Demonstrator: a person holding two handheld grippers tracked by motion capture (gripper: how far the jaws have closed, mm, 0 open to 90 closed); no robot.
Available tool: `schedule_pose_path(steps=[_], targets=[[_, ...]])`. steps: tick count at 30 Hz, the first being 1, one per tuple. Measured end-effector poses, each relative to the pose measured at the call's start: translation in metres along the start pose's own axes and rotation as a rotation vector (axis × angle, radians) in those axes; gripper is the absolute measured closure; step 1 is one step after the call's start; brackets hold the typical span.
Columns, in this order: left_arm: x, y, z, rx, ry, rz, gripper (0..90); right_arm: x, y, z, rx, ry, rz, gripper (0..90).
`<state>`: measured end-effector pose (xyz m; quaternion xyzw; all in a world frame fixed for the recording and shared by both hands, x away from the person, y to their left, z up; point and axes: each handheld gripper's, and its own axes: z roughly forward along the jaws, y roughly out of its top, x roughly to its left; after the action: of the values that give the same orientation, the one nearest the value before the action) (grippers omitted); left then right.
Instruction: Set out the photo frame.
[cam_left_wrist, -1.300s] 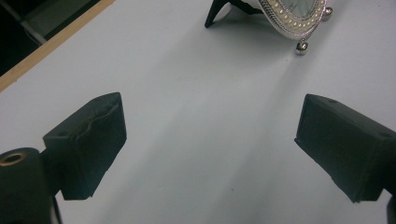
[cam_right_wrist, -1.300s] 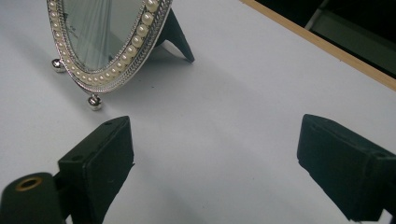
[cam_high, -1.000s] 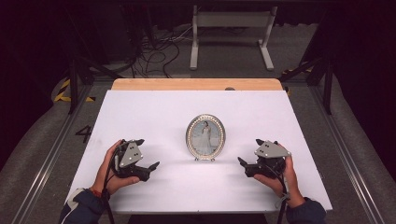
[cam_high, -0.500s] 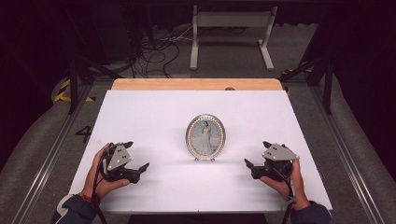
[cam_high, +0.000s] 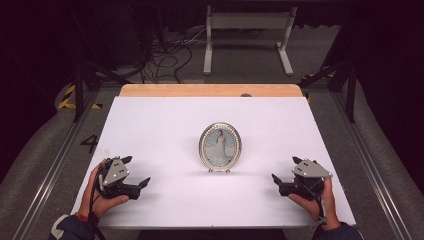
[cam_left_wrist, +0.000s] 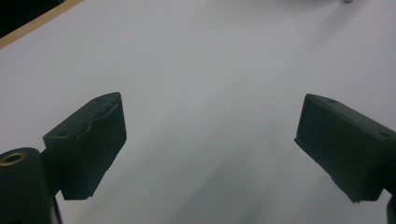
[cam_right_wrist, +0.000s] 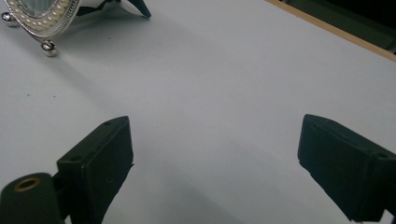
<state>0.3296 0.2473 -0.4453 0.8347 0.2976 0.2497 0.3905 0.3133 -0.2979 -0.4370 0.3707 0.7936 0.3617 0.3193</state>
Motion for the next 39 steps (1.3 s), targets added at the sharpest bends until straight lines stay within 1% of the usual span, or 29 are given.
schedule_pose_path(steps=[4,10,12,13,15,16,18,21,23,26,33,39], targets=[[0.004,-0.006,-0.001,-0.001,0.001,-0.030,9.1,-0.004,-0.008,-0.003,0.010,-0.016,0.025,10.5],[0.006,-0.012,-0.005,0.000,-0.002,-0.041,9.1,-0.007,-0.017,-0.006,0.019,-0.025,0.043,10.5],[0.007,-0.016,-0.006,-0.002,-0.001,-0.057,9.1,-0.008,-0.019,-0.007,0.023,-0.032,0.044,10.5],[0.007,-0.016,-0.006,0.000,0.000,-0.052,9.1,-0.009,-0.020,-0.009,0.021,-0.035,0.048,10.4],[0.008,-0.018,-0.007,0.002,0.011,-0.062,9.1,-0.010,-0.020,-0.010,0.015,-0.036,0.054,10.4],[0.009,-0.018,-0.008,0.001,0.009,-0.055,9.1,-0.010,-0.020,-0.010,0.009,-0.036,0.055,10.3],[0.008,-0.018,-0.008,0.001,0.016,-0.063,9.1,-0.011,-0.020,-0.011,0.006,-0.036,0.056,10.3],[0.006,-0.017,-0.010,-0.003,0.020,-0.059,9.1,-0.010,-0.021,-0.011,0.001,-0.033,0.053,10.3],[0.006,-0.015,-0.010,-0.009,0.018,-0.055,9.1,-0.010,-0.020,-0.012,-0.001,-0.033,0.047,10.3],[0.005,-0.016,-0.009,-0.005,0.018,-0.047,9.1,-0.009,-0.019,-0.013,-0.008,-0.035,0.047,10.3],[0.005,-0.016,-0.013,-0.025,0.018,-0.059,9.1,-0.007,-0.018,-0.012,0.001,-0.032,0.036,10.2],[0.004,-0.016,-0.012,-0.021,0.019,-0.052,9.1,-0.007,-0.018,-0.011,0.004,-0.033,0.038,10.2]])
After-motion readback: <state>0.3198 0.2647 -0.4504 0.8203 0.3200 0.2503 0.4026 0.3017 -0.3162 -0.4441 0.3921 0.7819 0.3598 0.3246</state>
